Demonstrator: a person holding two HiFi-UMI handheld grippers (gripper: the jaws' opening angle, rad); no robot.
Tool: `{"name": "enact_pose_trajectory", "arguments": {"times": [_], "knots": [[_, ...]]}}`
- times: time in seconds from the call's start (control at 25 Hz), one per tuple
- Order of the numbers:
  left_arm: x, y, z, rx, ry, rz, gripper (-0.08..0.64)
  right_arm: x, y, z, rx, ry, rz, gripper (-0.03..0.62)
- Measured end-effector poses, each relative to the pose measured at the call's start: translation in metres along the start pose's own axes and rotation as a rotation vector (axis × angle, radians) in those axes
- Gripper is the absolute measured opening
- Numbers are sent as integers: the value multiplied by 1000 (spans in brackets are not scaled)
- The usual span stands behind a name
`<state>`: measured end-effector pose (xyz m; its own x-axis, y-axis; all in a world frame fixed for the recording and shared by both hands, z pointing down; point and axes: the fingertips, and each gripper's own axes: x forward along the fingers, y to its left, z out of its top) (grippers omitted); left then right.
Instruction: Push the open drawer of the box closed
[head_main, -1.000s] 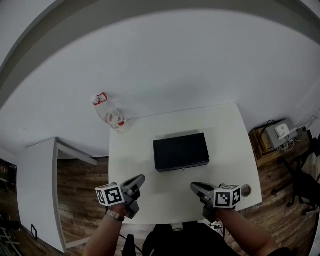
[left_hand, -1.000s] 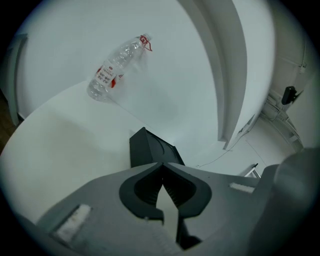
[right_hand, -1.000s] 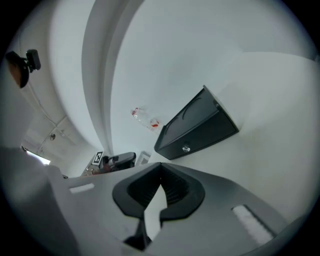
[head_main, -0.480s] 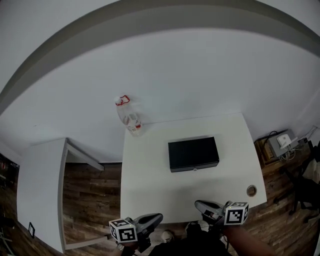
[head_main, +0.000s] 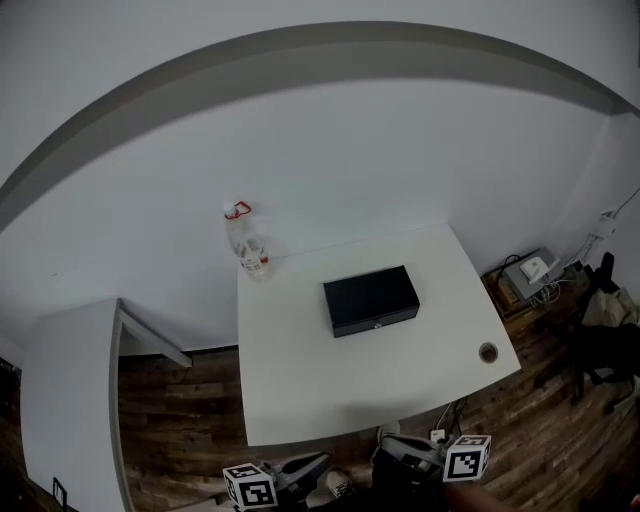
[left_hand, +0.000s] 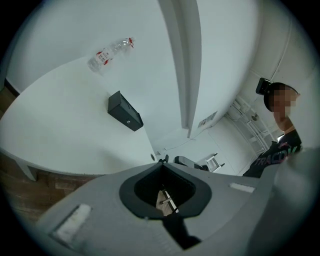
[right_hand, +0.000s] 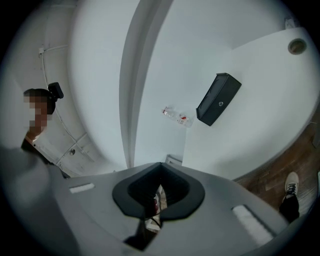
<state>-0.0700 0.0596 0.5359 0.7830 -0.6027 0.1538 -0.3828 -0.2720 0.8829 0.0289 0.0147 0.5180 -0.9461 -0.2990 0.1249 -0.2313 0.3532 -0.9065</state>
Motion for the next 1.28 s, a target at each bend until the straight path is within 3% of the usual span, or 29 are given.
{"name": "enact_pose_trajectory", "arguments": {"times": [0.4, 0.88, 1.28], "knots": [[-29, 5, -18, -13, -17, -32, 0, -17, 17, -38, 0, -62, -28, 3], [-27, -10, -10, -9, 1, -76, 0, -26, 27, -44, -4, -110, -56, 3], [-33, -4, -13, -42, -29, -57, 0, -35, 26, -47, 15, -117, -66, 3]]}}
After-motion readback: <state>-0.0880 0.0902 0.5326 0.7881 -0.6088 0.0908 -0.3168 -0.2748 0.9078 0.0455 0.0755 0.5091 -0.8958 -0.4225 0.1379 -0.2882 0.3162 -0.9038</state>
